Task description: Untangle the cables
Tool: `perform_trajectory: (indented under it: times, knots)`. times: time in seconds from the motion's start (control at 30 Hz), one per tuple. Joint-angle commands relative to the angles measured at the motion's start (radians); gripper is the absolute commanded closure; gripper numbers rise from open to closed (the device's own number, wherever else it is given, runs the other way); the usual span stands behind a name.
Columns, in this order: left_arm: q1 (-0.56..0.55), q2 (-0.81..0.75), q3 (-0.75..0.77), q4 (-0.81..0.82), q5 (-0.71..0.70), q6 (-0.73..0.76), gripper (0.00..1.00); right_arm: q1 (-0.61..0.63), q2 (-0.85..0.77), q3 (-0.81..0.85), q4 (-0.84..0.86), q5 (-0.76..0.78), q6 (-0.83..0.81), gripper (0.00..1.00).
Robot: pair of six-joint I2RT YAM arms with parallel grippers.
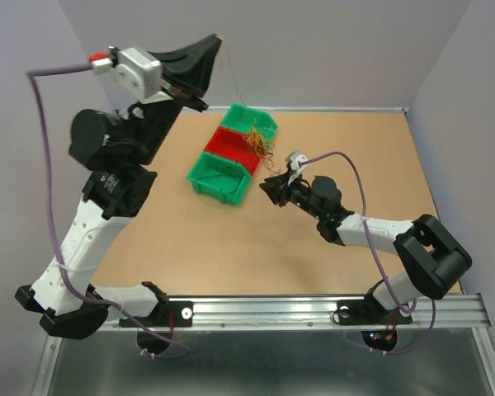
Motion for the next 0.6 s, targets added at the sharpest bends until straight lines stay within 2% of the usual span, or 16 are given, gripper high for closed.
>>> perform_trajectory:
  times: [0.0, 0.03, 0.1, 0.13, 0.2, 0.23, 0.27, 0.33, 0.47, 0.57]
  knots:
    - [-0.003, -0.04, 0.162, 0.006, -0.117, -0.056, 1.0, -0.018, -0.041, -0.011, -0.054, 0.342, 0.1, 0.73]
    - [-0.003, -0.05, 0.165, 0.0, -0.12, -0.069, 1.0, -0.027, -0.044, -0.011, -0.076, 0.406, 0.125, 0.74]
    - [-0.003, -0.067, 0.141, -0.004, -0.11, -0.082, 1.0, -0.032, -0.061, -0.029, -0.079, 0.381, 0.128, 0.71]
    - [-0.003, -0.08, 0.123, -0.004, -0.097, -0.088, 1.0, -0.033, -0.081, -0.047, -0.065, 0.346, 0.116, 0.65]
    - [-0.005, -0.089, 0.068, -0.001, -0.059, -0.094, 1.0, -0.034, -0.104, -0.064, -0.042, 0.241, 0.097, 0.45]
    - [-0.003, -0.097, 0.049, 0.001, -0.05, -0.097, 1.0, -0.032, -0.13, -0.087, -0.01, 0.208, 0.075, 0.29]
    - [-0.003, -0.097, 0.031, 0.003, -0.034, -0.1, 1.0, -0.033, -0.144, -0.098, 0.007, 0.131, 0.067, 0.22]
    - [-0.003, -0.11, -0.026, 0.004, -0.019, -0.102, 1.0, -0.034, -0.173, -0.113, 0.027, 0.079, 0.056, 0.12]
    - [-0.003, -0.159, -0.175, 0.055, 0.022, -0.119, 1.0, -0.032, -0.21, -0.124, 0.027, -0.007, 0.079, 0.09]
    - [-0.003, -0.198, -0.304, 0.12, 0.058, -0.154, 1.0, -0.034, -0.25, -0.123, 0.03, -0.146, 0.111, 0.06]
